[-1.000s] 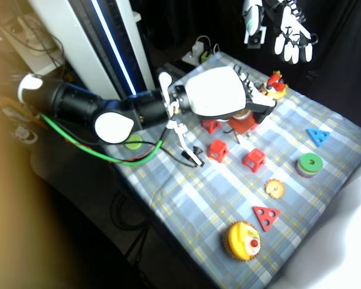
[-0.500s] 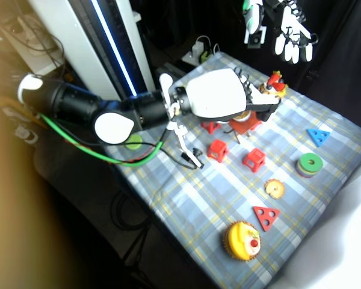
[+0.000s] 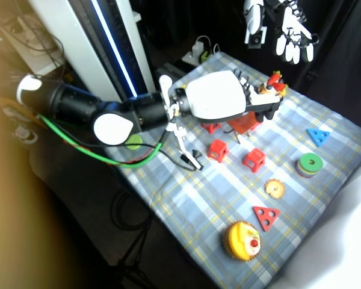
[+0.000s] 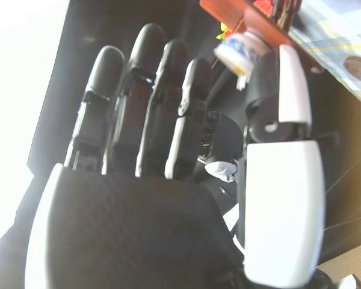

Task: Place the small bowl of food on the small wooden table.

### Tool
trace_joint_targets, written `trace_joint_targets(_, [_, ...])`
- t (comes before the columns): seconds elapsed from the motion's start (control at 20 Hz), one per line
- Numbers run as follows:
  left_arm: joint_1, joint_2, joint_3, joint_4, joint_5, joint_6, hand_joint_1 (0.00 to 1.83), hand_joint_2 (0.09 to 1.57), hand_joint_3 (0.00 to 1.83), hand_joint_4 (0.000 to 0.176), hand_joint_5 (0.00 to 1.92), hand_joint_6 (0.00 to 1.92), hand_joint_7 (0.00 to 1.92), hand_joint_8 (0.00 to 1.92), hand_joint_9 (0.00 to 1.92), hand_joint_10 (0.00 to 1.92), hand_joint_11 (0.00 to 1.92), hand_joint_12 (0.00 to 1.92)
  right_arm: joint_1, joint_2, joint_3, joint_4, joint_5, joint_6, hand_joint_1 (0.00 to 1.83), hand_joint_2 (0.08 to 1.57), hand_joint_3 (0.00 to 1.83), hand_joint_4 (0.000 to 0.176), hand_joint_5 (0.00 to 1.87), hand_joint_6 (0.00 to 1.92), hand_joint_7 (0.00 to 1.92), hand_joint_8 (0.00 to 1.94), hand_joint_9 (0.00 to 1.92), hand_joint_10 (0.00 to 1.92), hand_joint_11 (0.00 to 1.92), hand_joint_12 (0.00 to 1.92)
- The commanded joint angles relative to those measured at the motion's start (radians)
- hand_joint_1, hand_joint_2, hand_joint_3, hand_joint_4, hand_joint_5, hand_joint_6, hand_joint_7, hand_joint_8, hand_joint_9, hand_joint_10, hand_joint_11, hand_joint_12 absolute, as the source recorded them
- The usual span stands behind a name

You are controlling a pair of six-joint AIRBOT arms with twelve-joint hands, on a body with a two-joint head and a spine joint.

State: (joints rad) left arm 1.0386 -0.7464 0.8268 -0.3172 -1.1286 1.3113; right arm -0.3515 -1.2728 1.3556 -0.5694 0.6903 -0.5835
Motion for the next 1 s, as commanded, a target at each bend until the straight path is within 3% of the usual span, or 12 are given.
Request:
trace_joint_targets(0.0, [-0.011,-0.006,0.007,0.008,-0.115,-0.01,0.38,1.33,0.0,0.037,0.63,0.0,0.52,0.0,0.41,0.0,0.0,0.35,0.019,0.011,-0.005,0.034,0.105,-0.002,1.13,0.96,0.0,0.017,0.79,0.0,0.86,0.09,0.69,0.34,0.02,1.3])
trace_joint_targets(0.1, [-0.011,-0.005,0.007,0.008,-0.116,-0.01,0.36,1.34,0.0,0.035,0.63,0.0,0.51,0.0,0.41,0.0,0.0,0.39,0.02,0.025,-0.009,0.035,0.108,-0.002,1.11,0.97,0.0,0.0,0.76,0.0,0.84,0.04,0.77,0.33,0.29,1.35])
trace_joint_targets(0.2, [-0.014,-0.004,0.008,0.006,-0.12,-0.01,0.36,1.34,0.0,0.034,0.64,0.0,0.52,0.0,0.42,0.0,0.0,0.44,0.021,0.047,-0.016,0.042,0.121,-0.002,1.07,0.98,0.0,0.001,0.71,0.0,0.76,0.01,0.75,0.27,0.26,1.35])
trace_joint_targets(0.3, [-0.023,-0.003,0.011,0.0,-0.133,-0.01,0.39,1.32,0.0,0.04,0.63,0.0,0.51,0.0,0.44,0.01,0.0,0.48,0.022,0.091,-0.029,0.066,0.154,-0.002,1.12,0.95,0.0,0.0,0.66,0.0,0.71,0.0,0.74,0.24,0.44,1.22])
trace_joint_targets(0.4, [-0.026,0.0,0.011,-0.005,-0.148,-0.01,0.43,1.32,0.0,0.007,0.6,0.0,0.52,0.0,0.46,0.0,0.0,0.5,0.022,0.122,-0.041,0.085,0.18,-0.002,1.0,0.94,0.0,0.0,0.6,0.0,0.7,0.0,0.65,0.35,0.37,1.26])
trace_joint_targets(0.55, [-0.027,0.007,0.01,-0.019,-0.2,-0.039,0.46,1.3,0.0,0.007,0.53,0.0,0.48,0.0,0.44,0.0,0.0,0.5,0.017,0.2,-0.082,0.132,0.24,-0.01,0.99,0.97,0.0,0.0,0.55,0.0,0.67,0.0,0.5,0.54,0.29,1.19])
trace_joint_targets(0.6, [-0.026,0.008,0.015,-0.019,-0.229,-0.068,0.46,1.29,0.0,0.0,0.53,0.0,0.45,0.0,0.41,0.0,0.0,0.5,-0.044,0.238,-0.106,0.209,0.3,-0.032,1.02,0.95,0.0,0.0,0.58,0.0,0.71,0.01,0.55,0.48,0.35,1.09])
trace_joint_targets(0.7, [-0.02,0.011,0.015,-0.019,-0.27,-0.105,0.44,1.27,0.0,0.042,0.52,0.0,0.46,0.0,0.41,0.01,0.0,0.59,-0.17,0.289,-0.148,0.342,0.437,-0.066,1.04,0.96,0.0,0.0,0.54,0.0,0.66,0.0,0.53,0.34,0.27,1.07])
trace_joint_targets(0.8, [0.004,0.019,0.007,-0.013,-0.348,-0.153,0.48,1.22,0.0,0.025,0.46,0.0,0.46,0.0,0.44,0.0,0.01,0.99,-0.324,0.327,-0.199,0.479,0.625,-0.094,1.09,0.99,0.0,0.01,0.53,0.0,0.62,0.0,0.57,0.18,0.19,1.06])
trace_joint_targets(0.85, [0.017,0.023,0.006,-0.011,-0.386,-0.184,0.48,1.22,0.0,0.025,0.46,0.0,0.46,0.0,0.44,0.0,0.01,0.99,-0.366,0.337,-0.217,0.52,0.689,-0.105,1.09,0.99,0.0,0.01,0.53,0.0,0.62,0.0,0.57,0.18,0.19,1.06])
trace_joint_targets(0.9, [0.054,0.027,0.007,-0.005,-0.481,-0.278,0.61,1.1,0.0,0.0,0.34,0.01,0.41,0.0,0.38,0.0,0.07,0.74,-0.471,0.353,-0.258,0.599,0.819,-0.126,1.08,1.09,0.0,0.0,0.53,0.0,0.64,0.0,0.64,0.09,0.26,1.01])
trace_joint_targets(0.95, [0.06,0.028,0.007,-0.005,-0.494,-0.29,0.52,1.08,0.0,0.0,0.22,0.0,0.3,0.0,0.33,0.0,0.02,0.66,-0.486,0.355,-0.264,0.611,0.84,-0.126,0.9,1.16,0.0,0.0,0.51,0.0,0.65,0.0,0.69,0.08,0.32,1.01])
